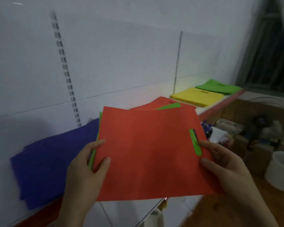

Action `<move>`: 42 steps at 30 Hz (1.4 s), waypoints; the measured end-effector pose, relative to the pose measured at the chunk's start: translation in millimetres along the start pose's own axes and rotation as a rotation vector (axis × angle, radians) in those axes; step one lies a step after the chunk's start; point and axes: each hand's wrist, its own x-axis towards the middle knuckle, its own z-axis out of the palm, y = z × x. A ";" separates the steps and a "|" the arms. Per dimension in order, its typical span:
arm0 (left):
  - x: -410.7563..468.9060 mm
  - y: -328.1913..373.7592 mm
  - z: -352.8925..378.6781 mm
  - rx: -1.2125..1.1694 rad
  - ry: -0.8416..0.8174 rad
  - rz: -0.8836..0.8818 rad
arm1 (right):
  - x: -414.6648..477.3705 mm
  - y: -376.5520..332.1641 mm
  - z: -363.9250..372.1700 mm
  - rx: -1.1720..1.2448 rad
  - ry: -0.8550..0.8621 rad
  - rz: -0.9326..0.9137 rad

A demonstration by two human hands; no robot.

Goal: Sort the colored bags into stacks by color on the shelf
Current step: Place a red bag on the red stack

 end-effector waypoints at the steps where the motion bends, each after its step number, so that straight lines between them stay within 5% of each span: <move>1: 4.4 5.8 20.1 -0.006 -0.025 0.002 | 3.3 0.4 -17.1 -0.009 0.026 -0.008; 13: 53.8 37.4 226.7 -0.063 -0.131 0.106 | 81.5 27.8 -160.1 -0.013 0.271 -0.042; 28: 197.9 78.8 493.1 -0.029 -0.185 0.211 | 326.6 42.0 -324.7 -0.098 0.412 -0.122; 42: 272.7 91.3 710.1 0.095 -0.084 0.143 | 597.9 108.5 -464.0 -0.113 0.248 -0.150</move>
